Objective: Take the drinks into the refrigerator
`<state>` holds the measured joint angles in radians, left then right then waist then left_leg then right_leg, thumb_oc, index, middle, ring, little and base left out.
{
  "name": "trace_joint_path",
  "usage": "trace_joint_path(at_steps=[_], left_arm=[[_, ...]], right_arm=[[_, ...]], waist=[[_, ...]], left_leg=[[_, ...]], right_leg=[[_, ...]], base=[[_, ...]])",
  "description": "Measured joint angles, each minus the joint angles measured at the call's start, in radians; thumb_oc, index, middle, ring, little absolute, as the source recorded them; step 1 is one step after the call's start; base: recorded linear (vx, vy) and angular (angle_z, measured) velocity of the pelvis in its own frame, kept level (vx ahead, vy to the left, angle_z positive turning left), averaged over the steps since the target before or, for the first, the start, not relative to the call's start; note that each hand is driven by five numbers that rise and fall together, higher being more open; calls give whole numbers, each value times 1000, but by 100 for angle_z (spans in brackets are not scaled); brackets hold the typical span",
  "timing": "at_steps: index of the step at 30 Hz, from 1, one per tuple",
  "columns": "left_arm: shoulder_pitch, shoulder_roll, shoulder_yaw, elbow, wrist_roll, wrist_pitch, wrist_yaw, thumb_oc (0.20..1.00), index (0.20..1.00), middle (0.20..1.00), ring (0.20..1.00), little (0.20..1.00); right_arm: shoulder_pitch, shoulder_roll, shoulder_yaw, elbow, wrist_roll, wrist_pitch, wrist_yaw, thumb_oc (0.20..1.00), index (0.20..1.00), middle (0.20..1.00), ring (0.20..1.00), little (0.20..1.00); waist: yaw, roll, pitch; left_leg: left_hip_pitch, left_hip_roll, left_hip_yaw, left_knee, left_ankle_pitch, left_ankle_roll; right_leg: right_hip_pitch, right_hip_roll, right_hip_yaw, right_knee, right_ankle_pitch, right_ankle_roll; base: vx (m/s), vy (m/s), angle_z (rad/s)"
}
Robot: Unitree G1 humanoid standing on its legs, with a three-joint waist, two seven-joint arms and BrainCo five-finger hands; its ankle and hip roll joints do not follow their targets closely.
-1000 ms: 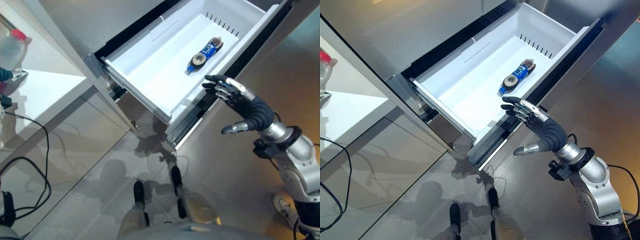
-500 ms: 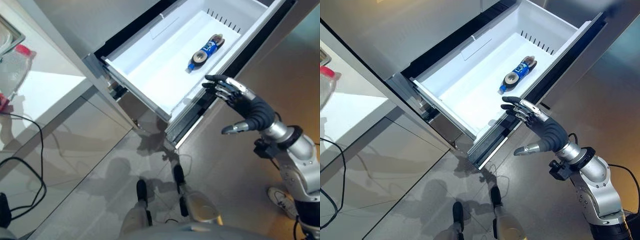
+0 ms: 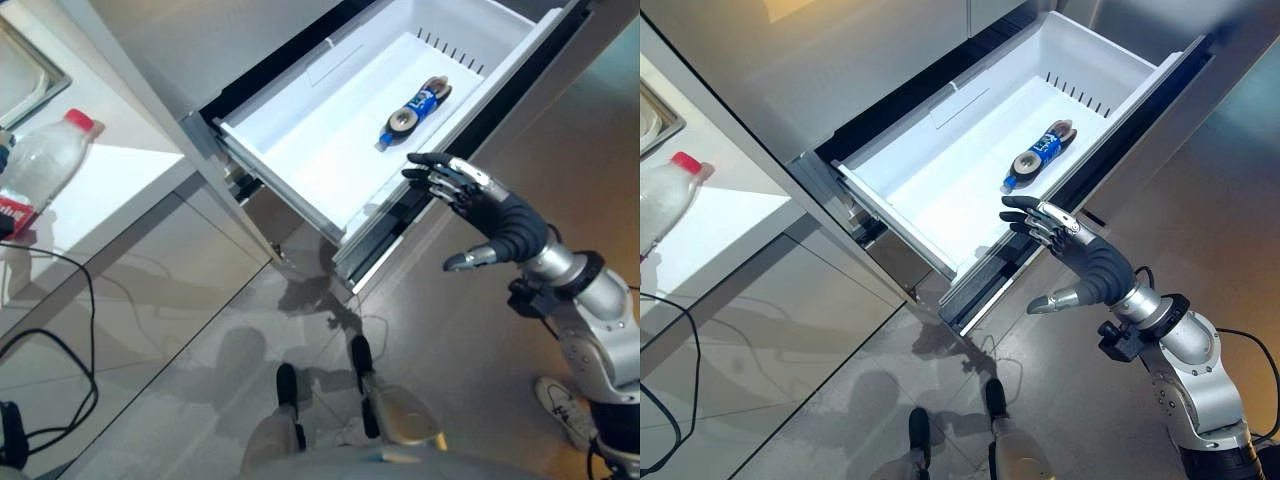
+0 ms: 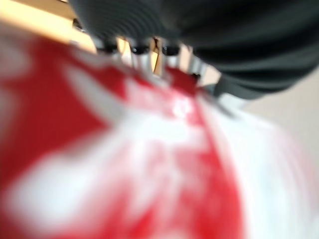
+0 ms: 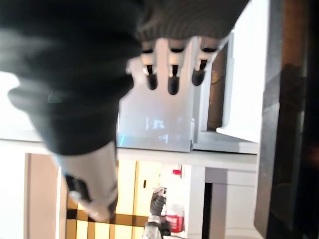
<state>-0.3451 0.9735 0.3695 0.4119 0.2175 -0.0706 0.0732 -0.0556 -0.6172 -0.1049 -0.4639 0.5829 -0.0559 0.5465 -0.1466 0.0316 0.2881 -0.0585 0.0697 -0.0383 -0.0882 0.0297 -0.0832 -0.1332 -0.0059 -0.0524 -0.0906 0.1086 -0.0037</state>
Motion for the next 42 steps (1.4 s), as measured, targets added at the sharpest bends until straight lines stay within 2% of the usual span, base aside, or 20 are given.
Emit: trace_joint_path(at_steps=[2, 3, 4, 6, 8, 9, 10, 11, 13, 14, 16, 24, 28, 32, 42], left_arm=[[44, -52, 10, -93, -82, -24, 0, 200, 200, 200, 200, 200], [76, -67, 10, -140, -105, -47, -4, 238, 238, 238, 238, 238], [95, -75, 9, -165, -115, -57, -10, 319, 319, 319, 319, 319], [124, -91, 10, -196, -114, -72, -14, 539, 539, 539, 539, 539], [134, -95, 13, -200, -112, -75, -13, 304, 304, 304, 304, 304], [139, -97, 16, -200, -112, -75, -12, 253, 253, 253, 253, 253], [149, -102, 22, -201, -112, -76, -13, 253, 253, 253, 253, 253], [164, -114, 36, -200, -112, -77, -14, 200, 200, 200, 200, 200], [179, -130, 42, -199, -112, -76, -15, 203, 203, 203, 203, 203], [185, -141, 44, -199, -112, -76, -15, 238, 238, 238, 238, 238], [190, -143, 45, -198, -111, -76, -14, 1000, 1000, 1000, 1000, 1000], [215, -152, 45, -197, -71, -74, -14, 1000, 1000, 1000, 1000, 1000], [225, -154, 45, -196, -32, -72, -13, 1000, 1000, 1000, 1000, 1000], [260, -190, 45, -198, 5, -73, -10, 1000, 1000, 1000, 1000, 1000], [260, -189, 46, -198, 10, -72, -12, 1000, 1000, 1000, 1000, 1000]], right_arm=[[2, 3, -2, 0, 0, -5, -5, 1000, 1000, 1000, 1000, 1000], [2, 4, -2, 0, 0, -5, -9, 1000, 1000, 1000, 1000, 1000], [1, 4, -2, 0, -1, -6, -10, 1000, 1000, 1000, 1000, 1000], [1, 9, -2, 0, -2, -6, -10, 1000, 1000, 1000, 1000, 1000], [1, 10, -2, 0, -3, -7, -10, 1000, 1000, 1000, 1000, 1000], [2, 10, -2, 0, -4, -7, -10, 1000, 1000, 1000, 1000, 1000], [1, 10, -2, 0, -4, -7, -10, 1000, 1000, 1000, 1000, 1000], [3, 10, -3, 0, -4, -7, -10, 1000, 1000, 1000, 1000, 1000], [3, 10, -3, 0, -4, -7, -10, 1000, 1000, 1000, 1000, 1000], [3, 10, -3, 0, -4, -7, -11, 1000, 1000, 1000, 1000, 1000], [3, 10, -3, 0, -4, -7, -10, 1000, 1000, 1000, 1000, 1000], [12, 11, -3, 1, -14, -7, -10, 1000, 1000, 1000, 1000, 1000], [21, 11, -3, 1, -15, -7, -10, 1000, 1000, 1000, 1000, 1000], [22, 12, -3, 1, -21, -6, -9, 1000, 1000, 1000, 1000, 1000], [21, 13, -3, 1, -21, -6, -9, 1000, 1000, 1000, 1000, 1000]], waist=[[8, -1, -1], [15, -1, -1], [23, -1, -1], [27, 2, -2], [29, 3, -4], [30, 5, -6], [35, 7, -10], [36, 12, -22], [37, 17, -30], [37, 19, -32], [39, 19, -33], [44, 19, -74], [49, 18, -77], [50, 18, -78], [51, 20, -79]], left_leg=[[2, 0, -14, 0, 1, -1], [7, 0, -16, 0, 1, -1], [10, 0, -16, 0, 1, -1], [16, 0, -20, 0, 2, -2], [13, 0, -27, 0, 3, -2], [13, 0, -29, 0, 4, -3], [13, -1, -30, 0, 4, -3], [12, 0, -31, 0, 4, -3], [12, 0, -31, 0, 4, -3], [12, 0, -32, 0, 4, -3], [12, 1, -34, 0, 5, -4], [12, 0, -47, 0, 6, -4], [12, 1, -47, 0, 8, -5], [12, 1, -47, 0, 9, -5], [13, 1, -49, 0, 9, -5]], right_leg=[[9, 0, -12, 0, -1, 0], [13, 0, -14, 0, -1, 0], [16, 0, -14, 0, -1, 0], [24, 0, -17, 0, -2, 0], [24, -1, -24, 0, -2, 0], [25, -1, -25, 0, -2, 0], [25, -1, -26, 0, -2, 0], [25, -1, -27, 0, -2, 0], [25, -1, -28, 0, -2, 0], [25, -1, -28, 0, -2, -1], [25, 0, -30, 0, -2, -1], [28, -1, -37, 0, -2, -1], [29, -1, -38, 0, -1, -1], [28, 0, -38, 0, -1, -2], [30, -1, -39, 0, -1, -2]], base=[[-7, 13, 16], [-14, 23, 11], [-10, 21, 4], [-6, 11, 6], [-14, 15, 9], [-12, 14, 6], [-8, 13, 3], [0, 0, 0], [0, 0, 0], [0, 0, 0], [0, 0, 0], [2, 1, 2], [0, 0, 0], [0, 0, 0], [0, 0, 0]])
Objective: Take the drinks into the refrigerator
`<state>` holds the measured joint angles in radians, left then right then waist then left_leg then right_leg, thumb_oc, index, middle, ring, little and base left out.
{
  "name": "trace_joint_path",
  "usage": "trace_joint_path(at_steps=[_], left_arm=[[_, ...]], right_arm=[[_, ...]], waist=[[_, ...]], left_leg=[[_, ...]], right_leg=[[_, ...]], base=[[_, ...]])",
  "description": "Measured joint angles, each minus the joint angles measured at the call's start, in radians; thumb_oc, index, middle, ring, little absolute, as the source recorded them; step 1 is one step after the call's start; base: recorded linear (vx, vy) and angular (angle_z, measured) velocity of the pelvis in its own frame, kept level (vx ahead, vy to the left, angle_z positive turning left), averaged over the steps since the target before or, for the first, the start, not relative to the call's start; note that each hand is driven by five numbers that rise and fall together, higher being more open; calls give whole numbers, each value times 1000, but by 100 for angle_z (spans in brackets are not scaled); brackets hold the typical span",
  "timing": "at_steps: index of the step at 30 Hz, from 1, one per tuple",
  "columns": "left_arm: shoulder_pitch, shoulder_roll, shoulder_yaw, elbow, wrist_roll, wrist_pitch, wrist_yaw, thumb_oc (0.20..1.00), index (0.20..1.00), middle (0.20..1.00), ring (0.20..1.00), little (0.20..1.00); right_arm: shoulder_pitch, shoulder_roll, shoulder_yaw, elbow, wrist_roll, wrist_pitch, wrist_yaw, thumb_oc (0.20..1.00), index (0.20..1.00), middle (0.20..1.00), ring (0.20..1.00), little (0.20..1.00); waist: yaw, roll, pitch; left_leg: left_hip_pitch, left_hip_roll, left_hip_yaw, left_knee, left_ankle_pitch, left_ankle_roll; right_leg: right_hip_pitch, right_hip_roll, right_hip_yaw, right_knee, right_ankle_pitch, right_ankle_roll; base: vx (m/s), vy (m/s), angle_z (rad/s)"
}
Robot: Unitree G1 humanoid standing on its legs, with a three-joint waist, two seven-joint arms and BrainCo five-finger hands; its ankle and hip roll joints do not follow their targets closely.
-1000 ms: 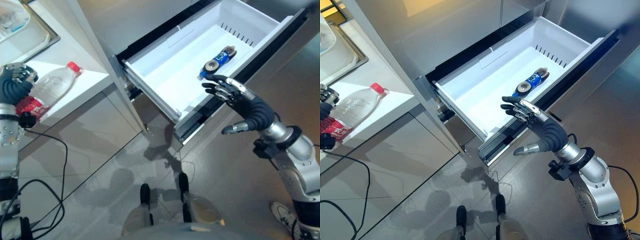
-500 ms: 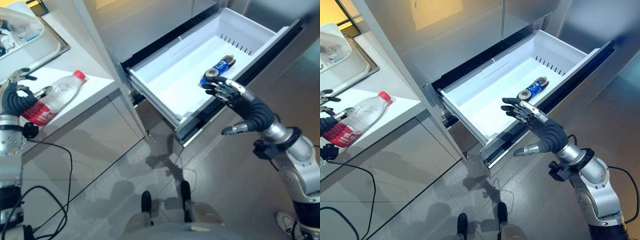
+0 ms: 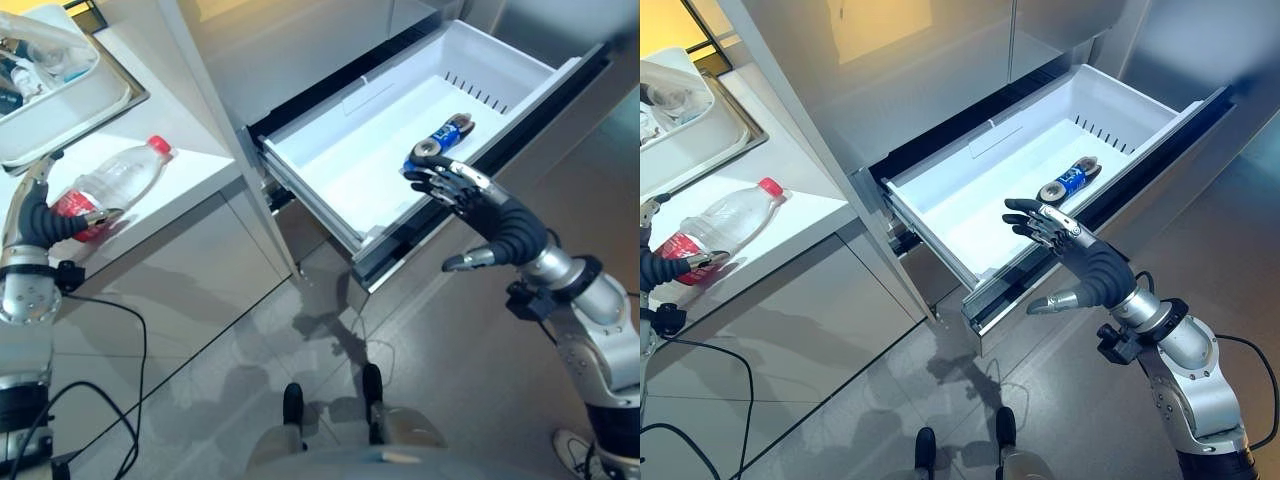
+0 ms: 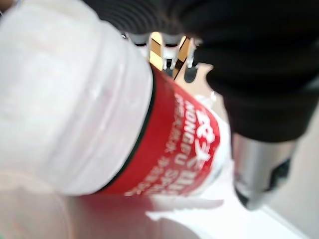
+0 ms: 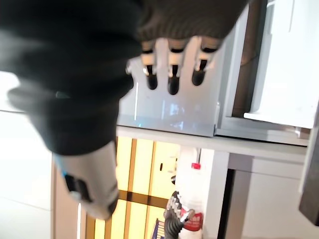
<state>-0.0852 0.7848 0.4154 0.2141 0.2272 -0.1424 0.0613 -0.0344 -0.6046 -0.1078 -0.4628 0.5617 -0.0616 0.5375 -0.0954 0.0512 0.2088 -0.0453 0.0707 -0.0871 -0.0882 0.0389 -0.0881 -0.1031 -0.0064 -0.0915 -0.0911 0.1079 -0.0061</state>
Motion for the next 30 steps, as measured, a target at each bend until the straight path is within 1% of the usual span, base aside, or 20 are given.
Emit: trace_joint_path(at_steps=[11, 16, 20, 24, 28, 30], left_arm=[[3, 0, 0, 2, 25, 3, -22, 1000, 1000, 1000, 1000, 1000], [1, 7, 0, 9, 26, 20, -39, 1000, 1000, 1000, 1000, 1000], [1, 30, 0, 16, 35, 32, -84, 1000, 1000, 1000, 1000, 1000], [1, 70, -1, 44, 67, 48, -153, 1000, 1000, 1000, 1000, 1000], [0, 73, -1, 55, 74, 61, -179, 1000, 1000, 1000, 1000, 1000], [1, 88, -2, 70, 74, 61, -193, 1000, 1000, 1000, 1000, 1000]], right_arm=[[0, 1, 0, 0, 0, 4, 1, 1000, 1000, 1000, 1000, 1000], [0, 1, 0, 0, 0, 10, 2, 1000, 1000, 1000, 1000, 1000], [1, 1, 0, 0, 0, 24, 13, 1000, 1000, 1000, 1000, 1000], [4, 1, 0, 0, 0, 31, 24, 1000, 1000, 1000, 1000, 1000], [23, 1, 0, 0, 0, 42, 31, 1000, 1000, 1000, 1000, 1000], [27, 1, 0, 0, 0, 47, 35, 1000, 1000, 1000, 1000, 1000]], waist=[[0, 0, 0], [-2, 1, 0], [-2, 2, -1], [-7, 6, -3], [-10, 13, -7], [-13, 13, -7]], left_leg=[[5, 0, -1, 0, 0, 0], [5, 0, 1, 0, 0, 0], [5, 0, 2, 0, 0, 0], [5, 0, 3, 0, 0, 0], [6, 0, 5, 0, 0, 0], [6, 0, 4, 0, 0, 0]], right_leg=[[5, 0, 0, 0, 0, 0], [4, 0, 1, 0, 0, 0], [4, 0, 3, 0, 0, 0], [3, 0, 5, 0, 0, 0], [2, 1, 8, 0, 0, 0], [2, 1, 12, 0, 0, 0]], base=[[0, 0, 0], [0, 0, 0], [0, 0, 0], [0, 0, 0], [0, 0, 0], [0, 0, 0]])
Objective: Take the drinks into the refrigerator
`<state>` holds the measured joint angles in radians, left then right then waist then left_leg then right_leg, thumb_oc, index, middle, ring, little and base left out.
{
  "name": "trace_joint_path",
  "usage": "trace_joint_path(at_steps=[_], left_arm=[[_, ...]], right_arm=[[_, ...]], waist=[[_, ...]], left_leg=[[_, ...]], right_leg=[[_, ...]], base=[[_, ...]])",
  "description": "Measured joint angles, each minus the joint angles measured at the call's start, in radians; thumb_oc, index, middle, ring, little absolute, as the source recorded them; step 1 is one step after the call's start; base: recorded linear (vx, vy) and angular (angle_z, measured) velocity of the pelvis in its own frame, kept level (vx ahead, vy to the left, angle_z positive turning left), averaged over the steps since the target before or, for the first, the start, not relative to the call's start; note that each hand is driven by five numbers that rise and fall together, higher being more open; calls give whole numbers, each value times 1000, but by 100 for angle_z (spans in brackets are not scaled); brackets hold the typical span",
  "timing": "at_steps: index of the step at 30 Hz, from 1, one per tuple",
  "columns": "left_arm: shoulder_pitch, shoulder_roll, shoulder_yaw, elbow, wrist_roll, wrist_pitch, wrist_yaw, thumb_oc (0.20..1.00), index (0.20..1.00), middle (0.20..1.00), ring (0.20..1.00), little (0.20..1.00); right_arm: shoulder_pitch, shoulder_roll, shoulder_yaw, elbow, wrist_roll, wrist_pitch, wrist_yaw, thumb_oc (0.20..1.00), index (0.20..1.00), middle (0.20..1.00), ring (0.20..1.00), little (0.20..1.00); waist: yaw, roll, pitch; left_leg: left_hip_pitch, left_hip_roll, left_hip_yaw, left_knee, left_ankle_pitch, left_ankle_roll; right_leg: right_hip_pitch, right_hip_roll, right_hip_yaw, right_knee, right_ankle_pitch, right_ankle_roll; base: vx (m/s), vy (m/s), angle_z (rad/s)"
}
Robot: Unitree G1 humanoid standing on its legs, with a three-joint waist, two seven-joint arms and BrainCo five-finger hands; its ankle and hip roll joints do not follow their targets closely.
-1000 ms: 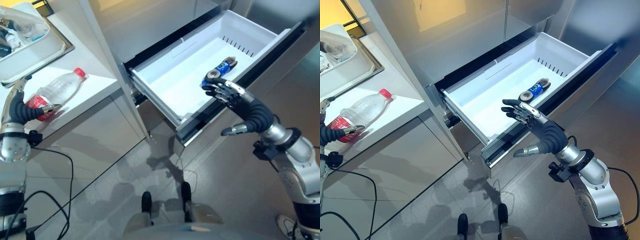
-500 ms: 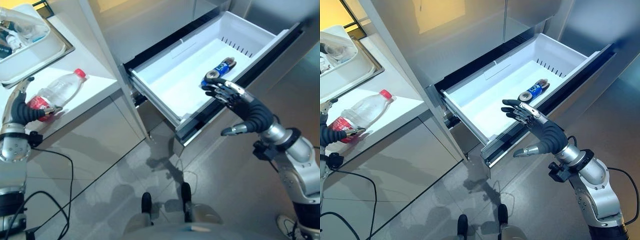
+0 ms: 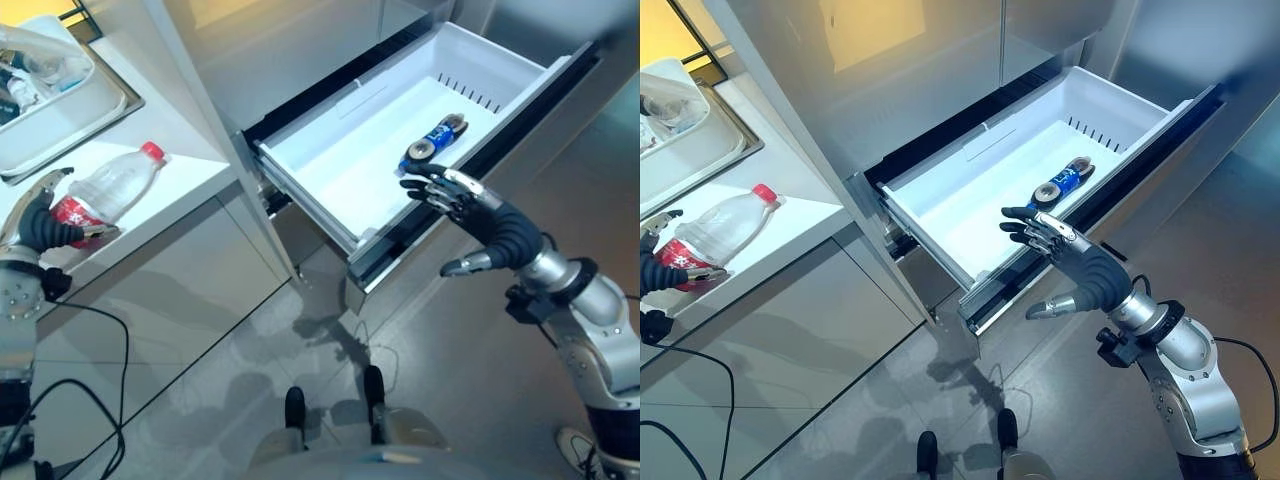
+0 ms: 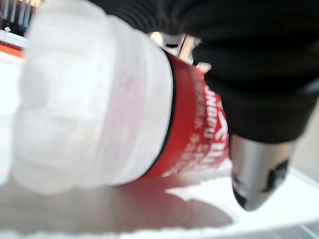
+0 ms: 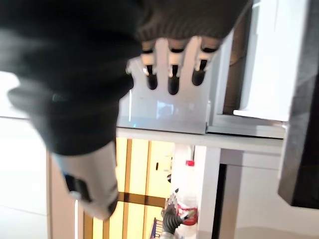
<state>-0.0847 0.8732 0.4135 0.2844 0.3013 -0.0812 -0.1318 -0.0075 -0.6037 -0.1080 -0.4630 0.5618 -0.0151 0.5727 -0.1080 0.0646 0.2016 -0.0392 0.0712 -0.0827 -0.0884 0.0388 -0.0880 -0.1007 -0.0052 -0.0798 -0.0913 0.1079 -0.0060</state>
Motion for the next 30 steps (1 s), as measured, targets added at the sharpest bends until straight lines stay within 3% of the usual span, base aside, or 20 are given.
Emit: trace_joint_path(at_steps=[17, 24, 30], left_arm=[[24, 22, 1, 58, 0, 8, -83, 1000, 1000, 1000, 1000, 1000], [57, 99, -19, 58, 35, 15, -191, 1000, 1000, 1000, 1000, 1000], [63, 131, -38, 48, 81, 7, -223, 1000, 1000, 1000, 1000, 1000]], right_arm=[[14, -1, -3, -1, 1, 9, 26, 1000, 1000, 1000, 1000, 1000], [24, -5, -21, -2, 4, 23, 36, 1000, 1000, 1000, 1000, 1000], [33, -5, -22, -2, 9, 28, 54, 1000, 1000, 1000, 1000, 1000]], waist=[[-13, 25, 3], [-13, 30, 4], [-13, 30, 4]], left_leg=[[10, 0, 19, 0, 0, 0], [12, 0, 20, 0, 0, 0], [15, 0, 23, -1, 0, 0]], right_leg=[[2, 0, 14, 0, -2, 4], [4, 0, 15, 0, 1, 1], [6, 0, 16, 0, -2, 4]], base=[[-15, -2, -3], [0, 0, 0], [0, 0, 0]])
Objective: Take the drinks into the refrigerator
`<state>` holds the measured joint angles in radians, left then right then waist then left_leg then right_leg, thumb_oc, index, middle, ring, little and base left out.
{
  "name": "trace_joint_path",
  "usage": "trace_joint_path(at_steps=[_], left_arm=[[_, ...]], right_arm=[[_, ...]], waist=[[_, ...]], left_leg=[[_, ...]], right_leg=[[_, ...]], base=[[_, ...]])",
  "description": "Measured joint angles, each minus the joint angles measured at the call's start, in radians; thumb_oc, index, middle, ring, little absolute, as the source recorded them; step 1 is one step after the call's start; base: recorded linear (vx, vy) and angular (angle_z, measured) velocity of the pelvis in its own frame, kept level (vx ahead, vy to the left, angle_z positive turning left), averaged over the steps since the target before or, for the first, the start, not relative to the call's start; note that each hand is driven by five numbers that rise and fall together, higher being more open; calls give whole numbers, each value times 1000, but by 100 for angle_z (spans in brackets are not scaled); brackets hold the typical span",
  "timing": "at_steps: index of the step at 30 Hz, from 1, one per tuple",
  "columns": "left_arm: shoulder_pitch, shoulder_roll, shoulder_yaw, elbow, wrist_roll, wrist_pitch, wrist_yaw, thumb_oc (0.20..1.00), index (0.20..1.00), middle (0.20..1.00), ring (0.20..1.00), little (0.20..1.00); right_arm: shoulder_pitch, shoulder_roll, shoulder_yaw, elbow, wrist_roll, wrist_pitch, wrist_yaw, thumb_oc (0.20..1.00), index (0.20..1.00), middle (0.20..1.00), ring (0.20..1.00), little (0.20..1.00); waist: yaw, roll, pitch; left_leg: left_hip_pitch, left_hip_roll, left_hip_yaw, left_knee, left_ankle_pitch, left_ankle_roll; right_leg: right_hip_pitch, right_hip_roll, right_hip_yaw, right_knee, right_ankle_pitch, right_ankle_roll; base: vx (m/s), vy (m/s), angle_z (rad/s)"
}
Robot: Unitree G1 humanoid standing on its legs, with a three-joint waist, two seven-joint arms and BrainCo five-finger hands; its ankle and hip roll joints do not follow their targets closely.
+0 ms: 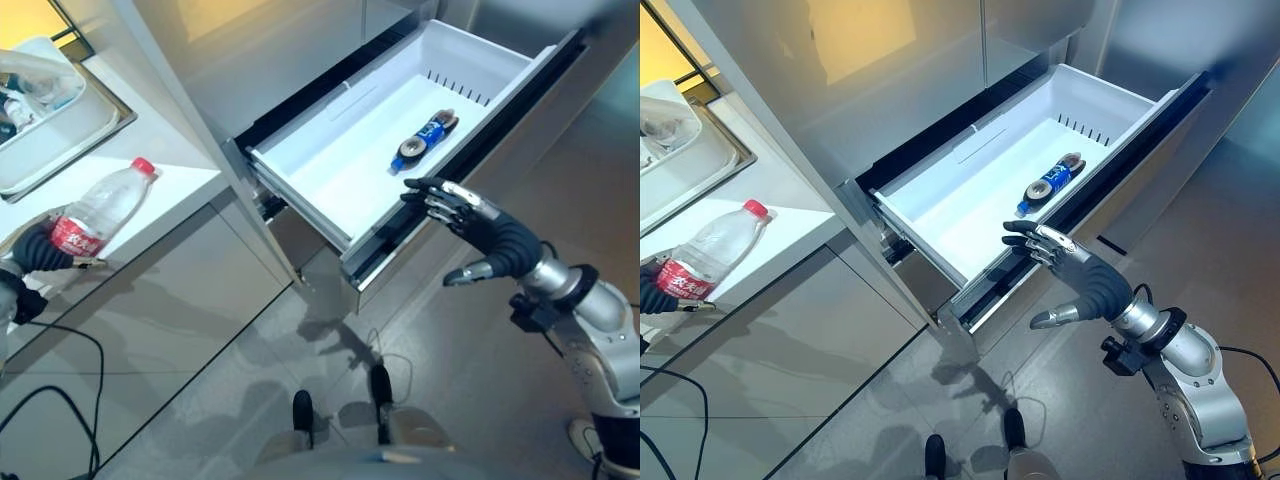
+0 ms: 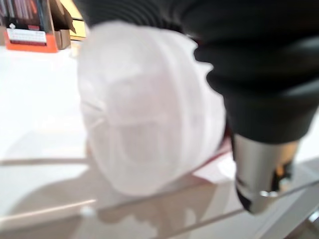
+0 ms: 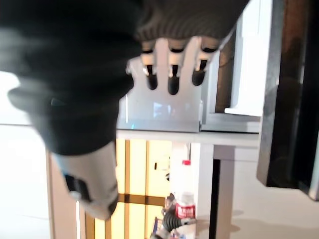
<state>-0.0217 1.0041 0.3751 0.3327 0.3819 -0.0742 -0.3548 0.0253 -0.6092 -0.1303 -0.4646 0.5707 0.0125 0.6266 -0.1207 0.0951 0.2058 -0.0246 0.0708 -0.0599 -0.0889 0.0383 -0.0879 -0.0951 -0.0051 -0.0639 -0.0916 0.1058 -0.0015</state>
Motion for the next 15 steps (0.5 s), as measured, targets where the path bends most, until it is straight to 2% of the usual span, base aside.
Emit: trace_joint_path(at_steps=[2, 3, 15], left_arm=[[-2, 0, -1, 0, 7, -1, -1, 1000, 1000, 1000, 1000, 1000], [-4, 0, -1, -3, 38, -3, -1, 200, 200, 200, 200, 200], [-4, 1, 0, -32, 66, -18, -5, 200, 200, 200, 200, 200]], right_arm=[[0, 0, -1, 0, 0, 4, 2, 1000, 1000, 1000, 1000, 1000], [0, 0, 0, 0, 0, 5, 3, 1000, 1000, 1000, 1000, 1000], [2, 0, -2, 0, 0, 12, 18, 1000, 1000, 1000, 1000, 1000]], waist=[[-1, 0, 0], [-1, 0, 0], [4, 2, 2]], left_leg=[[0, 0, 1, 0, 0, 0], [0, 0, 2, 0, 0, 0], [0, 0, 3, 0, -1, 0]], right_leg=[[0, 0, 1, 0, 0, 0], [0, 0, 1, 0, 0, 0], [-1, 0, 4, -4, 0, 0]], base=[[0, 0, 0], [0, 0, 0], [0, 0, 0]])
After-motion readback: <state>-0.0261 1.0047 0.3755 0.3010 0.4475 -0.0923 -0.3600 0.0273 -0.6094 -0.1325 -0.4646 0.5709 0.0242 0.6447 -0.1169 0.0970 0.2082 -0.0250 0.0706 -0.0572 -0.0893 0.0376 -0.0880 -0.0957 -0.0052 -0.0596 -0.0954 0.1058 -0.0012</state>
